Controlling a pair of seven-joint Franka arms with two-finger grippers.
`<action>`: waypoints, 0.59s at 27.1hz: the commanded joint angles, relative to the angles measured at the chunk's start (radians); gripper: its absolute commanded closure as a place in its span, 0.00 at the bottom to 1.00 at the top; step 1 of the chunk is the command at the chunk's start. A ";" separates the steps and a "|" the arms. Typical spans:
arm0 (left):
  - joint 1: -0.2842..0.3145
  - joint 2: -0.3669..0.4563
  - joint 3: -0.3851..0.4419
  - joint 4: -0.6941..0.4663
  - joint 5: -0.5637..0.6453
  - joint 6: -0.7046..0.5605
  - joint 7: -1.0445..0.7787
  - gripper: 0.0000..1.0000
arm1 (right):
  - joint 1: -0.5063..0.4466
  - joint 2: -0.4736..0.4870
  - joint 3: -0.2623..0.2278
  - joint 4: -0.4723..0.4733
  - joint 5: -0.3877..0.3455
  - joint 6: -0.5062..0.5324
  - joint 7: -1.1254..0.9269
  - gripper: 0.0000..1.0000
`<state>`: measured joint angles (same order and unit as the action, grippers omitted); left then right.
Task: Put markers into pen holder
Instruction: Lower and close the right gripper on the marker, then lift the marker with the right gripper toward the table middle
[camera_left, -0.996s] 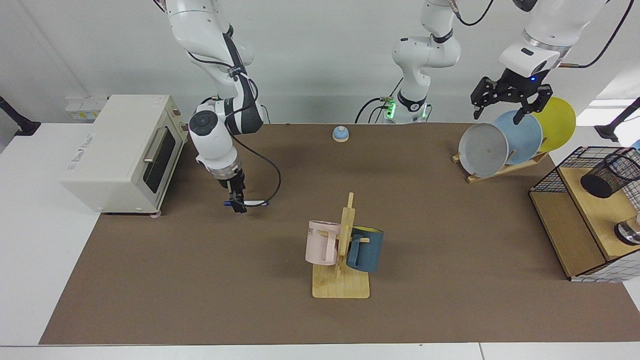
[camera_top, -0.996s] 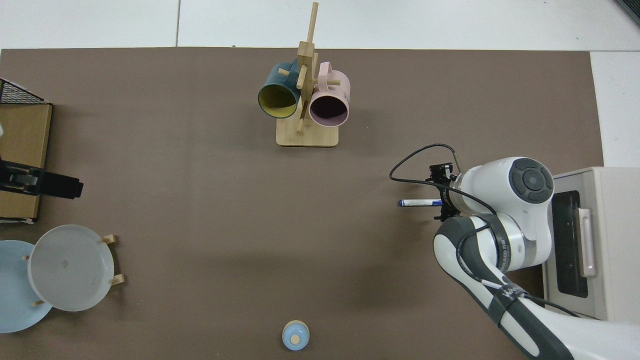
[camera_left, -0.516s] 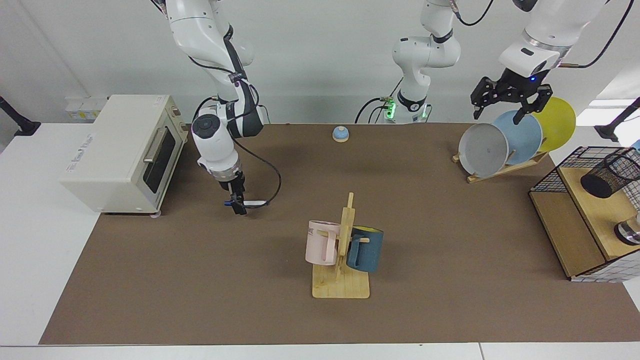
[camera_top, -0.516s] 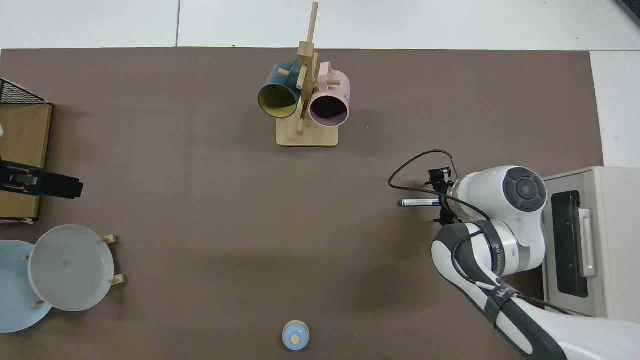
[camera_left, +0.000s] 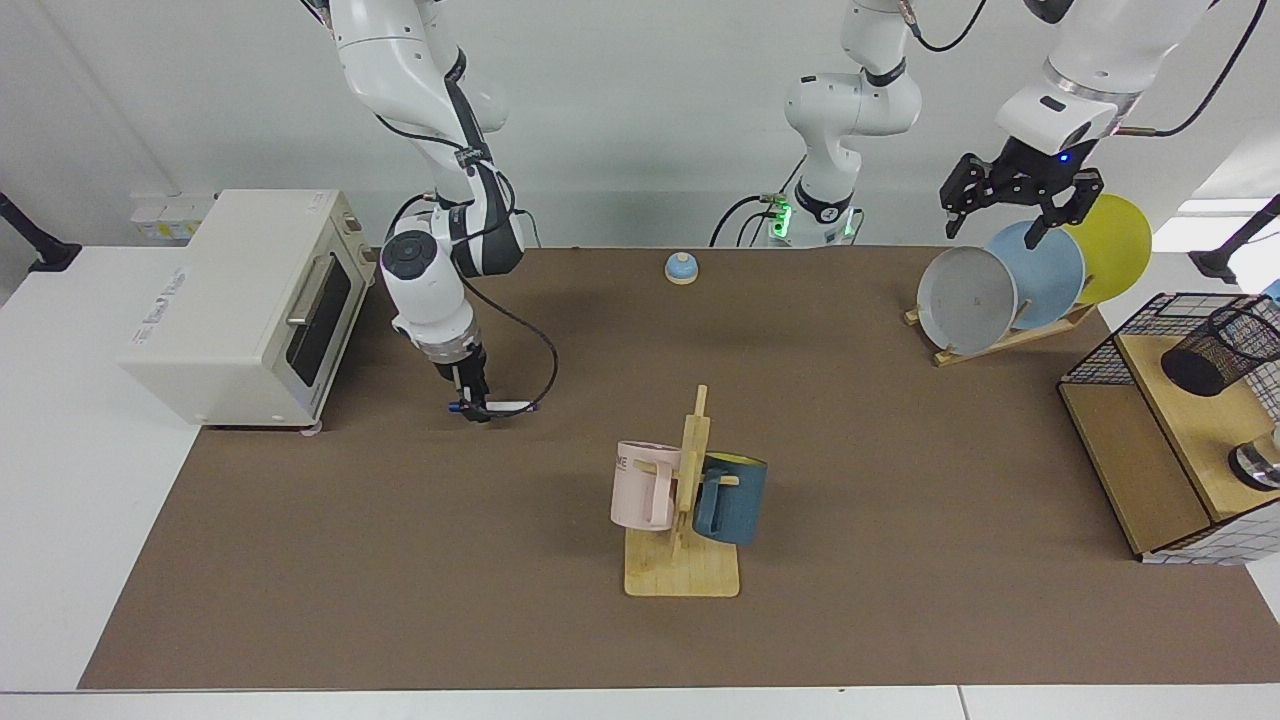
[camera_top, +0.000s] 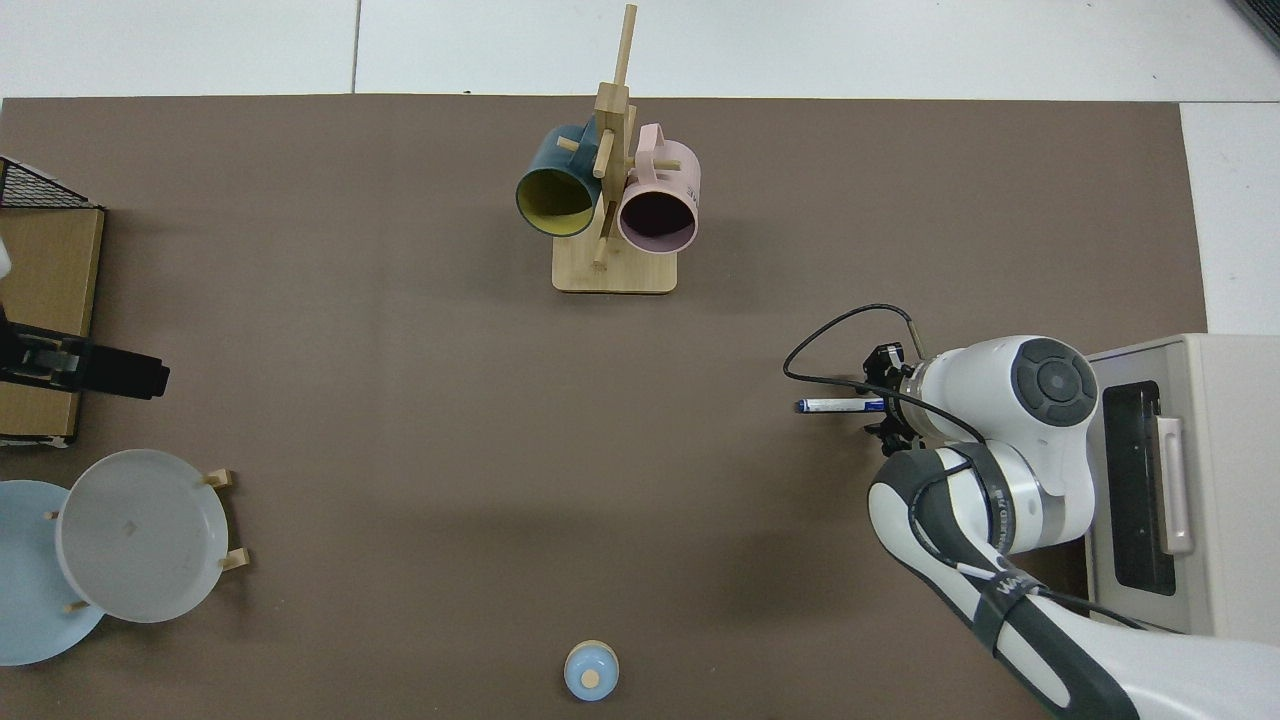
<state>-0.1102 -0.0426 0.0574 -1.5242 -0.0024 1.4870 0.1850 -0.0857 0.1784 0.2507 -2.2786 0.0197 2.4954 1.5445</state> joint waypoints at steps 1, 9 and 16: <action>-0.003 -0.014 -0.002 -0.007 -0.016 -0.016 -0.012 0.00 | -0.019 -0.005 0.010 -0.022 -0.017 0.039 0.017 0.82; -0.002 -0.016 -0.002 -0.007 -0.016 -0.016 -0.012 0.00 | -0.011 -0.010 0.010 -0.019 -0.017 0.033 0.026 1.00; -0.006 -0.014 -0.004 -0.007 -0.018 -0.019 -0.012 0.00 | 0.000 -0.054 0.013 0.007 -0.017 -0.012 0.078 1.00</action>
<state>-0.1112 -0.0427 0.0519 -1.5241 -0.0043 1.4843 0.1850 -0.0851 0.1671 0.2536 -2.2757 0.0193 2.4956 1.5604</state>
